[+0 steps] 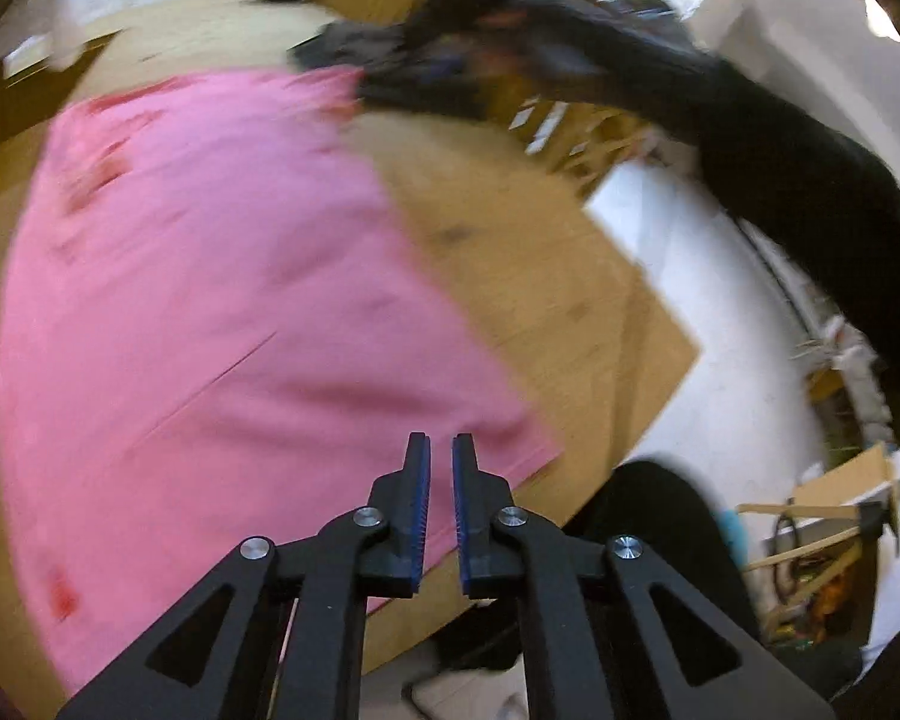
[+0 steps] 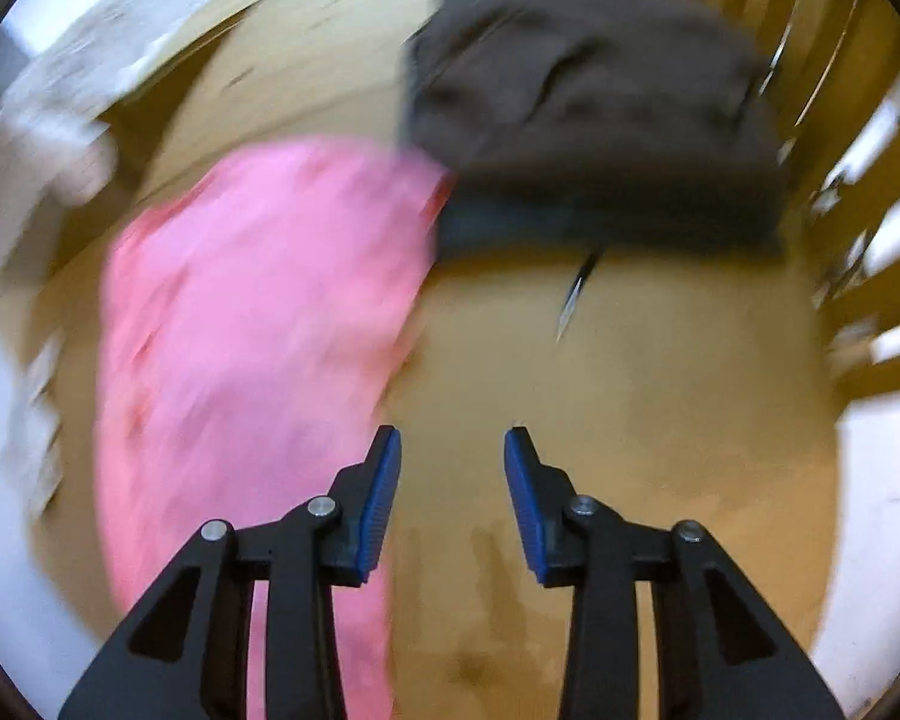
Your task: Fold clothes
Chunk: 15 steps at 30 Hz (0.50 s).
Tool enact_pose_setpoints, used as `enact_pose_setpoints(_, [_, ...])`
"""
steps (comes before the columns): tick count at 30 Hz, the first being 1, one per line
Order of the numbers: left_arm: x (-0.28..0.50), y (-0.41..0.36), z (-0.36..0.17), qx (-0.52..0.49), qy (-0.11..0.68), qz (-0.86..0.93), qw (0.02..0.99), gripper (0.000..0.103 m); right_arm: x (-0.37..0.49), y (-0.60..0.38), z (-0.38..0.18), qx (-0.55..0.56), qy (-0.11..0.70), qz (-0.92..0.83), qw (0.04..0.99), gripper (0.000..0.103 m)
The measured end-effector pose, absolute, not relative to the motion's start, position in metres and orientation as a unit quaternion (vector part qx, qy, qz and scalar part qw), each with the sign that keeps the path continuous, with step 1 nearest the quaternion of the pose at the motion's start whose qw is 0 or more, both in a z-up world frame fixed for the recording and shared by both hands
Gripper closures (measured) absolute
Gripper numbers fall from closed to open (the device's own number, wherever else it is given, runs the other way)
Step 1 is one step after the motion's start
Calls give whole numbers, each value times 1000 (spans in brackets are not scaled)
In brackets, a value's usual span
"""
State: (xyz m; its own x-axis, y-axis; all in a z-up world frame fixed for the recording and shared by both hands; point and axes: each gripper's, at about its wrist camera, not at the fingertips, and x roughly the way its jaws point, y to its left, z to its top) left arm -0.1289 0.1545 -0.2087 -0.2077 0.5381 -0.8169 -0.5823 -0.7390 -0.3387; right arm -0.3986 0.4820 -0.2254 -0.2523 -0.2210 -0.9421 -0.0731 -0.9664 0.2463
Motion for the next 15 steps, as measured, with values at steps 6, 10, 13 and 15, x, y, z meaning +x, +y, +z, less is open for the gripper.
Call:
enact_pose_setpoints(6, [-132,120,-232,-544,40,779,309,97,-246,445,-262,660,-102,-731,141,68])
enact_pose_setpoints(10, [-117,148,-227,-530,56,769,353,94,-213,431,-274,663,-84,-731,137,67])
enact_pose_setpoints(13, [-102,177,-226,-520,81,759,383,87,-206,428,-281,674,-76,-723,128,67])
enact_pose_setpoints(15, [-98,185,-227,-514,103,764,377,87,-193,425,-283,679,-78,-718,135,67])
